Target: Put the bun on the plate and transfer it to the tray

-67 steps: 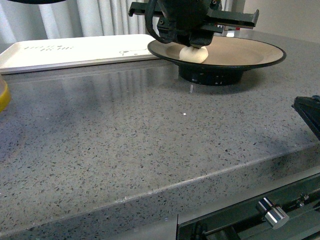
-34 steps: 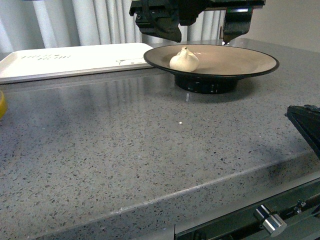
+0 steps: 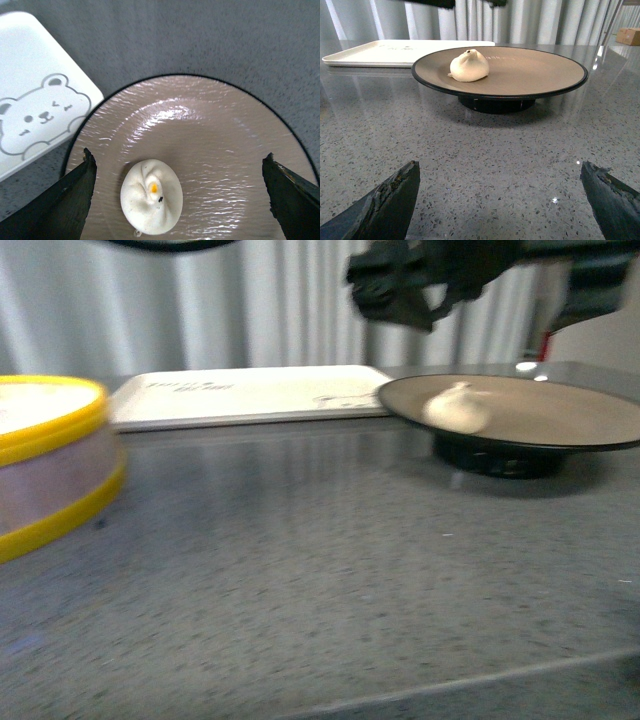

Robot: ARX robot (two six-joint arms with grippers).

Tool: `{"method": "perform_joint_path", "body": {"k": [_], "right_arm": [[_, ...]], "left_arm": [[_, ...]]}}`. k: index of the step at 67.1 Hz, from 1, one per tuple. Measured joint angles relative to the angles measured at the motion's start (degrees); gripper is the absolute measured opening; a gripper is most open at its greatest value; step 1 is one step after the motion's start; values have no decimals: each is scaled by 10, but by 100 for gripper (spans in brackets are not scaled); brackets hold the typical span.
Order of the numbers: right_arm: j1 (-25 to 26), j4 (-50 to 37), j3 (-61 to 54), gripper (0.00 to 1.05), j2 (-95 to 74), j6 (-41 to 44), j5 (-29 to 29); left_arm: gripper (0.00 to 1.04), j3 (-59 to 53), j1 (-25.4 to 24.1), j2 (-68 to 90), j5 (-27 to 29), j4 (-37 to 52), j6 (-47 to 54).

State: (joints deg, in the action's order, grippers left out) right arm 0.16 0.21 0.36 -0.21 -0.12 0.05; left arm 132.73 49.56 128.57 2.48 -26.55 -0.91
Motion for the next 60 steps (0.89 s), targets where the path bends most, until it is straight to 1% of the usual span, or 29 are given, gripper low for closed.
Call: {"method": "perform_joint_path", "body": {"k": [5, 7, 10, 13, 16, 22, 24, 25, 29, 35, 37, 45, 46, 48, 50, 52, 53, 56, 59, 60], "right_arm": [[0, 0, 0, 96, 0, 0, 0], [0, 0, 0, 96, 0, 0, 0], [0, 0, 0, 96, 0, 0, 0], [0, 0, 0, 96, 0, 0, 0], [0, 0, 0, 96, 0, 0, 0], [0, 0, 0, 96, 0, 0, 0], [0, 0, 0, 96, 0, 0, 0], [0, 0, 0, 96, 0, 0, 0], [0, 0, 0, 96, 0, 0, 0], [0, 0, 0, 96, 0, 0, 0], [0, 0, 0, 96, 0, 0, 0], [0, 0, 0, 96, 0, 0, 0], [0, 0, 0, 96, 0, 0, 0], [0, 0, 0, 96, 0, 0, 0], [0, 0, 0, 96, 0, 0, 0], [0, 0, 0, 96, 0, 0, 0], [0, 0, 0, 96, 0, 0, 0], [0, 0, 0, 96, 0, 0, 0], [0, 0, 0, 96, 0, 0, 0], [0, 0, 0, 96, 0, 0, 0]], "left_arm": [[98, -81, -1, -68, 20, 52, -5], [98, -125, -8, -104, 33, 79, -4], [98, -185, -25, -155, 36, 108, -5], [98, -257, -58, -214, 39, 138, -5], [98, -296, -82, -244, 38, 152, -4], [98, -381, -150, -308, 41, 182, -4], [98, -418, -183, -334, 40, 193, -3], [98, -446, -207, -354, 41, 202, -3], [98, -517, -264, -408, 35, 219, 3], [98, -598, -323, -477, 16, 236, 7], [98, -612, -334, -490, 11, 239, 6], [98, -700, -401, -565, -17, 250, 8], [96, -718, -410, -575, -7, 268, 8], [89, -764, -428, -598, 11, 331, 8], [85, -789, -440, -611, 8, 363, 8], [78, -839, -466, -639, -12, 415, 8], [76, -852, -471, -646, -14, 425, 8], [66, -922, -490, -692, -16, 467, 8], [55, -982, -497, -737, -16, 482, 8], [53, -991, -497, -744, -16, 484, 8]]}}
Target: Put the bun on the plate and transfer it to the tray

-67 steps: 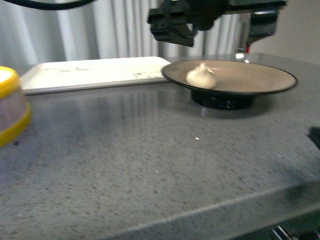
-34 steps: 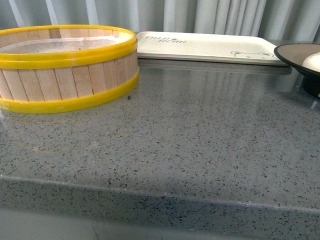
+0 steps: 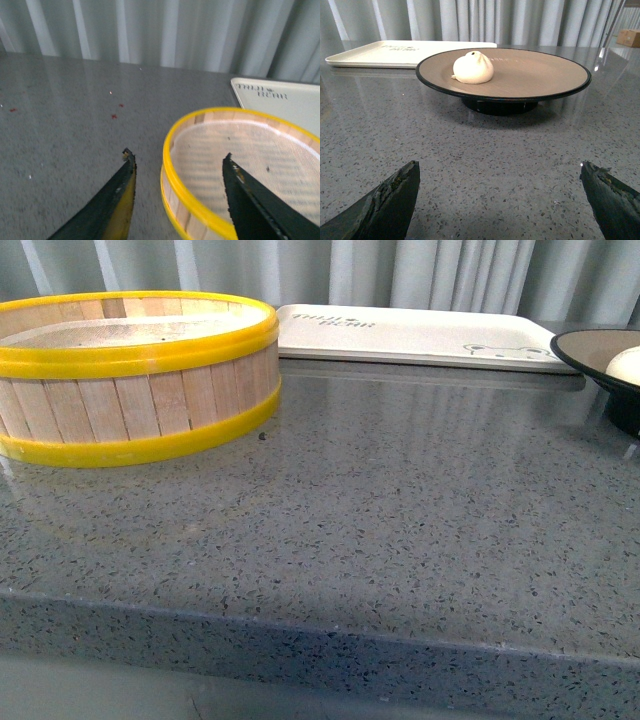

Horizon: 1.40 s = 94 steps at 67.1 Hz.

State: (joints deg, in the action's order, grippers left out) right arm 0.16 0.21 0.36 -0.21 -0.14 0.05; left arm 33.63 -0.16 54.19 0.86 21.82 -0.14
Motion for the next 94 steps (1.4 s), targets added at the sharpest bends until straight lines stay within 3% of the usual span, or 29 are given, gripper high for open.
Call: {"method": "perform_joint_path", "body": {"k": [19, 50, 94], "right_arm": [[0, 0, 0, 96, 0, 0, 0], [0, 0, 0, 96, 0, 0, 0], [0, 0, 0, 96, 0, 0, 0]], "left_arm": [[4, -160, 2, -109, -8, 35, 0], [4, -262, 2, -214, -9, 34, 0], [4, -319, 2, -350, -9, -44, 0]]}}
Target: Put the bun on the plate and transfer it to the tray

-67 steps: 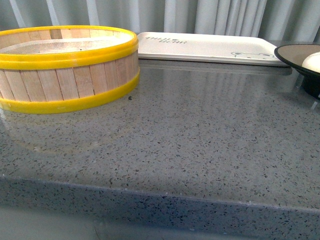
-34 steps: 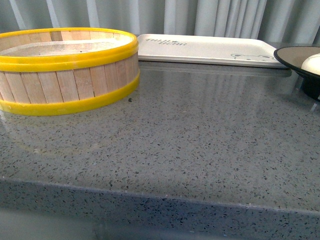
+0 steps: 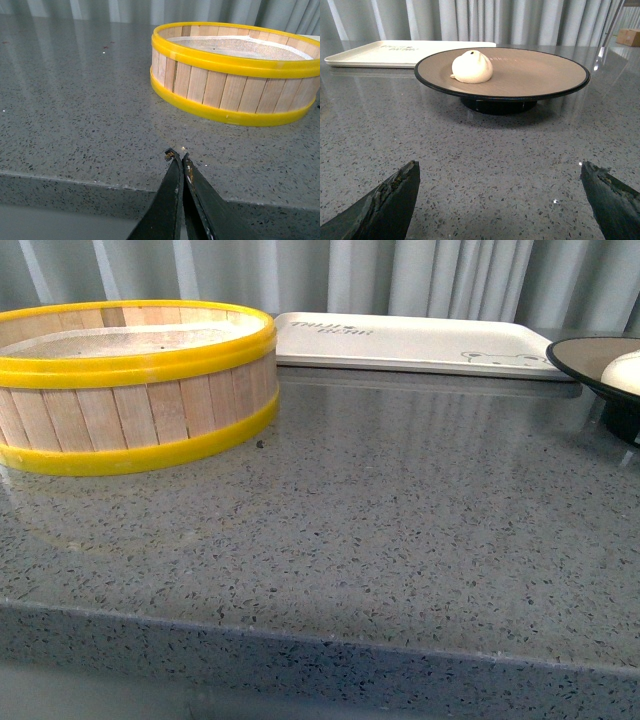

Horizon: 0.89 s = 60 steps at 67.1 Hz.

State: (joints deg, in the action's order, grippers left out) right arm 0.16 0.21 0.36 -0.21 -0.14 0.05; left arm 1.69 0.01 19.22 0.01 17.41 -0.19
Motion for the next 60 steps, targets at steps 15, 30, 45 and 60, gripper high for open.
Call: {"method": "perform_joint_path", "body": {"k": [15, 30, 45, 60], "right_arm": [[0, 0, 0, 96, 0, 0, 0], [0, 0, 0, 96, 0, 0, 0], [0, 0, 0, 96, 0, 0, 0], [0, 0, 0, 96, 0, 0, 0]], "left_arm": [[4, -2, 0, -48, 0, -27, 0], [4, -2, 0, -82, 0, -62, 0], [4, -2, 0, -178, 0, -170, 0], [4, -2, 0, -190, 0, -174, 0]]}}
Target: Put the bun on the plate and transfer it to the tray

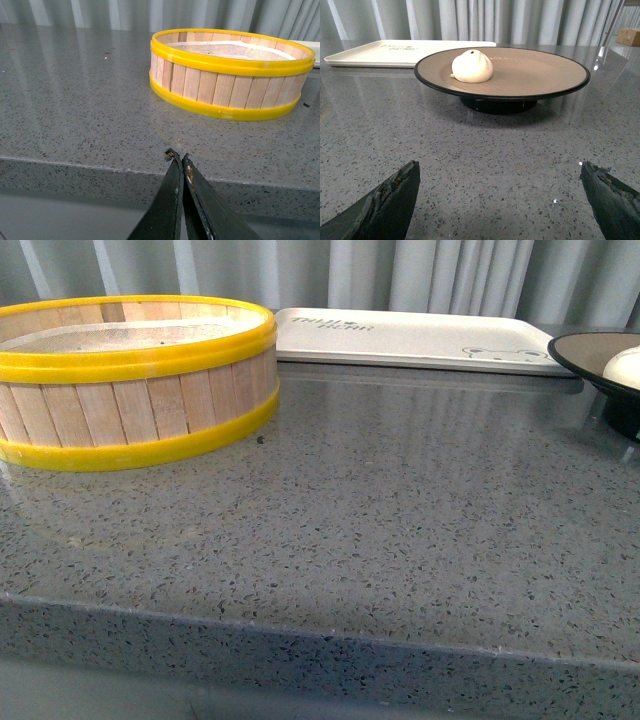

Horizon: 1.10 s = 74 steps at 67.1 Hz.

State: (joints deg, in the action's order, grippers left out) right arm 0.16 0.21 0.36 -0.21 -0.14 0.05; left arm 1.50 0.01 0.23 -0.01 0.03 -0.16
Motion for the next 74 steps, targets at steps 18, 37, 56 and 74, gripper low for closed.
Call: {"method": "perform_joint_path", "body": {"k": [18, 37, 56, 74], "right_arm": [[0, 0, 0, 96, 0, 0, 0], [-17, 23, 9, 96, -13, 23, -50], [151, -136, 159, 96, -267, 92, -47], [339, -118, 306, 96, -503, -240, 130]], "left_arm": [[34, 0, 0, 0, 0, 0, -1], [80, 0, 0, 0, 0, 0, -1], [98, 0, 0, 0, 0, 0, 0], [98, 0, 0, 0, 0, 0, 0]]}}
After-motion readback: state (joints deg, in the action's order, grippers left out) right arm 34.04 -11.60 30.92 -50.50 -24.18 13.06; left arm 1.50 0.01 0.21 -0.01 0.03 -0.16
